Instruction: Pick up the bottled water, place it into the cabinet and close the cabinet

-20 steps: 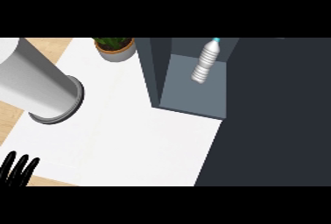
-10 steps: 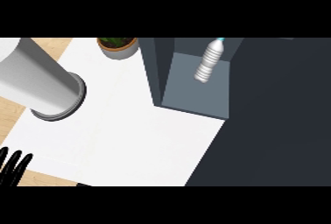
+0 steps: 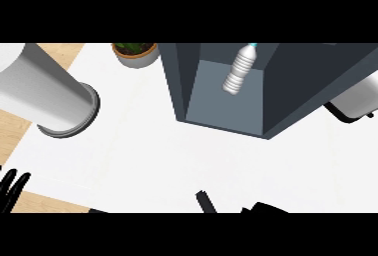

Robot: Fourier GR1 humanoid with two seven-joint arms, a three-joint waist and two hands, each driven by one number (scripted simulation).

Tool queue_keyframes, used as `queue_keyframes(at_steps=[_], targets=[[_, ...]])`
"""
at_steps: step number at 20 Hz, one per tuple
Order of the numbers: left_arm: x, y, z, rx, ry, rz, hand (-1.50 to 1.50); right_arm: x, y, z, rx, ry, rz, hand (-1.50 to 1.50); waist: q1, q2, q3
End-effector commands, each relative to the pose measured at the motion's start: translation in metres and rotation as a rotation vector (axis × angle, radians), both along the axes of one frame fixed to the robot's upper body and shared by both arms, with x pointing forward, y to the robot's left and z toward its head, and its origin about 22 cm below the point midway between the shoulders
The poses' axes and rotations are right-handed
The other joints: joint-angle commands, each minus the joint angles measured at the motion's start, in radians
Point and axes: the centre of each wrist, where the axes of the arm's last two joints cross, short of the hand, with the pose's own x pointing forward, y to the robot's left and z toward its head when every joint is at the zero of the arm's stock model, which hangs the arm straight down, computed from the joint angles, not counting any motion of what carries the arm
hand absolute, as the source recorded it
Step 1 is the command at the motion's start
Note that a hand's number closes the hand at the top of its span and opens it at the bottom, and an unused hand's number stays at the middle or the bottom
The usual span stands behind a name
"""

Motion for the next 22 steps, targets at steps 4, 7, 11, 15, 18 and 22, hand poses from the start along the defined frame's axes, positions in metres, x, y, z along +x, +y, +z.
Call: queue_keyframes(at_steps=[4, 7, 11, 15, 18, 22], targets=[[-0.008, 0.013, -0.003, -0.015, 0.024, 0.023, -1.50, 0.069, 0.024, -0.001, 0.023, 0.115, -0.262, 1.50, -0.034, -0.015, 0.005], [-0.011, 0.009, -0.005, -0.047, 0.033, 0.011, -1.50, 0.106, 0.038, 0.009, 0.005, 0.116, -0.331, 1.50, -0.049, -0.018, 0.007], [-0.009, 0.019, 0.001, -0.037, 0.015, 0.019, -1.50, 0.153, 0.050, 0.033, -0.039, 0.124, -0.399, 1.50, -0.062, -0.025, 0.009], [-0.011, 0.012, 0.006, -0.046, 0.014, 0.013, -1.50, 0.196, 0.051, 0.030, -0.084, 0.115, -0.436, 1.50, -0.079, -0.024, 0.013], [-0.013, 0.002, -0.004, -0.064, 0.019, 0.020, -1.50, 0.210, 0.051, 0.037, -0.068, 0.130, -0.452, 1.50, -0.097, -0.024, 0.012], [0.002, 0.019, 0.008, -0.044, -0.003, 0.029, -1.50, 0.214, 0.070, 0.033, -0.082, 0.106, -0.421, 1.50, -0.106, -0.023, 0.012]])
